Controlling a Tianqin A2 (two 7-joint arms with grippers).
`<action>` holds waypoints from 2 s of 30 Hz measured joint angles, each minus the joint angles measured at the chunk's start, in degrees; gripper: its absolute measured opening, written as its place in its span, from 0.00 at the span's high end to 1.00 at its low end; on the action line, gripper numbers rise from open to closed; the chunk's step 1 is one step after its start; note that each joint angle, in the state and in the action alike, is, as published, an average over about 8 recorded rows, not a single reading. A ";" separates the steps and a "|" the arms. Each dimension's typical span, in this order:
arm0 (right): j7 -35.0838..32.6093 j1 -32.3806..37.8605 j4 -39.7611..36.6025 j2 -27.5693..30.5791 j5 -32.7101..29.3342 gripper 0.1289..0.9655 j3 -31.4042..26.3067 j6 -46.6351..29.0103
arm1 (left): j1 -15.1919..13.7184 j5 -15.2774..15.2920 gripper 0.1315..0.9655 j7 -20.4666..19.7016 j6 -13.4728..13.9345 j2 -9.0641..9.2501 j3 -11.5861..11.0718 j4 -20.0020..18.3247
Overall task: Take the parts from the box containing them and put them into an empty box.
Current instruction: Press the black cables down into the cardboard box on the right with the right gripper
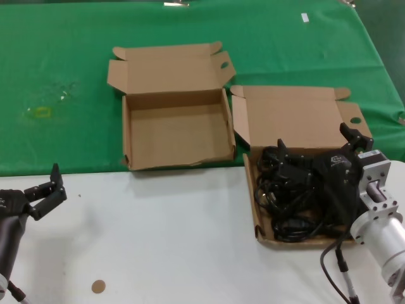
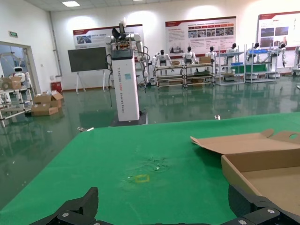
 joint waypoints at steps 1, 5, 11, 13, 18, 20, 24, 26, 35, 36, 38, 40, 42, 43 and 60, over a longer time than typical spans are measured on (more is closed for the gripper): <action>0.00 0.00 0.00 0.00 0.00 0.00 0.00 0.00 | 0.00 0.00 0.00 0.00 0.00 0.00 0.00 0.00; 0.00 0.00 0.00 0.00 0.00 0.00 0.00 0.00 | 0.00 0.00 0.00 0.00 0.00 0.00 0.00 0.00; 0.00 0.00 0.00 0.00 0.00 0.00 0.00 0.00 | 0.00 0.00 0.00 0.00 0.00 0.00 0.00 0.00; 0.00 0.00 0.00 0.00 0.00 0.00 0.00 0.00 | 0.00 0.00 0.00 0.00 0.00 0.00 0.00 0.00; 0.00 0.00 0.00 0.00 0.00 0.00 0.00 0.00 | 0.00 0.00 0.00 0.00 0.00 0.00 0.00 0.00; 0.00 0.00 0.00 0.00 0.00 0.00 0.00 0.00 | 0.00 0.00 0.00 0.00 0.00 0.00 0.00 0.00; 0.00 0.00 0.00 0.00 0.00 0.00 0.00 0.00 | 0.00 0.00 0.00 0.00 0.00 0.00 0.00 0.00; 0.00 0.00 0.00 0.00 0.00 0.00 0.00 0.00 | 0.00 0.00 0.00 0.00 0.00 0.00 0.00 0.00; 0.00 0.00 0.00 0.00 0.00 0.00 0.00 0.00 | 0.00 0.00 0.04 0.00 0.00 0.00 0.00 0.00; 0.00 0.00 0.00 0.00 0.00 0.00 0.00 0.00 | 0.00 0.00 0.04 0.00 0.00 0.00 0.00 0.00; 0.00 0.00 0.00 0.00 0.00 0.00 0.00 0.00 | 0.00 0.00 0.07 0.00 0.00 0.00 0.00 0.00; 0.00 0.00 0.00 0.00 0.00 0.00 0.00 0.00 | 0.00 0.00 0.10 0.00 0.00 0.00 0.00 0.00; 0.00 0.00 0.00 0.00 0.00 0.00 0.00 0.00 | 0.00 0.00 0.13 0.00 0.00 0.00 0.00 0.00; 0.00 0.00 0.00 0.00 0.00 0.00 0.00 0.00 | 0.00 0.00 0.15 0.00 0.00 0.00 0.00 0.00; 0.23 0.04 -0.01 0.53 0.16 0.00 -0.56 0.40 | 0.00 0.00 0.47 0.00 0.00 0.00 0.00 0.00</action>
